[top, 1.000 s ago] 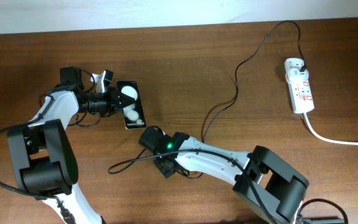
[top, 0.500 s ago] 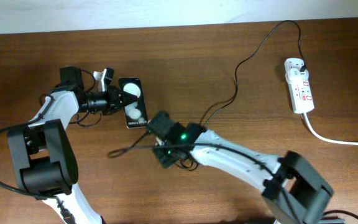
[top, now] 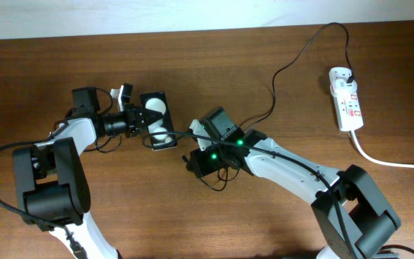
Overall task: Plug charger to phone and switch on socket
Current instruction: 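Bring the USB-C plug toward the phone's bottom port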
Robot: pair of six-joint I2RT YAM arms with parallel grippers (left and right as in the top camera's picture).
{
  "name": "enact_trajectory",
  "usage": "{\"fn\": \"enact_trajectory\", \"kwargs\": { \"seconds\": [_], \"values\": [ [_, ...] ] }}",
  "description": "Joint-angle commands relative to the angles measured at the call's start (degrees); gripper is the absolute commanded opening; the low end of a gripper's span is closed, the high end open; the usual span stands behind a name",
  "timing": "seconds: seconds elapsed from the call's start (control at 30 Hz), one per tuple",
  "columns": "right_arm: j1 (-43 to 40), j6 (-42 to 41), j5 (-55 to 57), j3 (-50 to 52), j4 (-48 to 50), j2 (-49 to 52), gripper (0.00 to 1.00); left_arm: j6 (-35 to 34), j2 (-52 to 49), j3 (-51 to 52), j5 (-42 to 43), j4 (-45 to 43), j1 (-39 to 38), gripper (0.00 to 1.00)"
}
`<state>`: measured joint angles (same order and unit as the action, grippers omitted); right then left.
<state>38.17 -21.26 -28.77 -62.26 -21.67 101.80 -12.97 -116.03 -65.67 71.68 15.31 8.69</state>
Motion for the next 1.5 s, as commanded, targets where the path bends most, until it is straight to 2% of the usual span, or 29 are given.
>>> {"fn": "enact_trajectory", "kwargs": {
  "seconds": [0.0,0.07,0.13,0.27,0.37,0.53,0.93,1.17,1.47],
  "values": [
    [-0.33,-7.39,-0.81,3.98,7.91,-0.98,0.04,-0.72,1.73,0.11,3.15,-0.83,0.15,0.00],
    [0.22,-12.35,-1.40,7.06,16.61,-0.98,0.04,-1.95,1.73,0.11,3.17,-1.38,0.15,0.00],
    [2.14,-13.77,-2.12,9.90,23.80,-0.98,0.04,-4.35,1.73,0.11,4.02,-3.13,0.02,0.00],
    [3.87,-13.77,-2.08,9.97,25.64,-0.98,0.04,-10.21,1.73,0.11,3.98,-5.49,-0.48,0.00],
    [4.22,-14.14,-2.12,9.97,27.93,-0.98,0.04,-10.19,1.73,0.11,3.98,-6.12,-1.73,0.00],
    [4.13,-16.11,-2.08,9.97,28.46,-0.98,0.04,-10.19,1.73,0.11,3.98,-6.93,-2.16,0.00],
    [4.07,-13.73,3.34,9.97,30.97,-1.01,0.04,-13.18,1.73,0.11,2.89,-7.17,-2.14,0.00],
    [1.46,-13.70,-2.12,9.97,30.97,-1.07,0.04,-16.13,1.73,0.11,0.59,-7.26,-0.92,0.00],
    [1.55,-14.38,1.29,9.97,32.02,-1.05,0.04,-16.17,1.73,0.11,0.57,-7.08,-1.20,0.00]
  ]
}}
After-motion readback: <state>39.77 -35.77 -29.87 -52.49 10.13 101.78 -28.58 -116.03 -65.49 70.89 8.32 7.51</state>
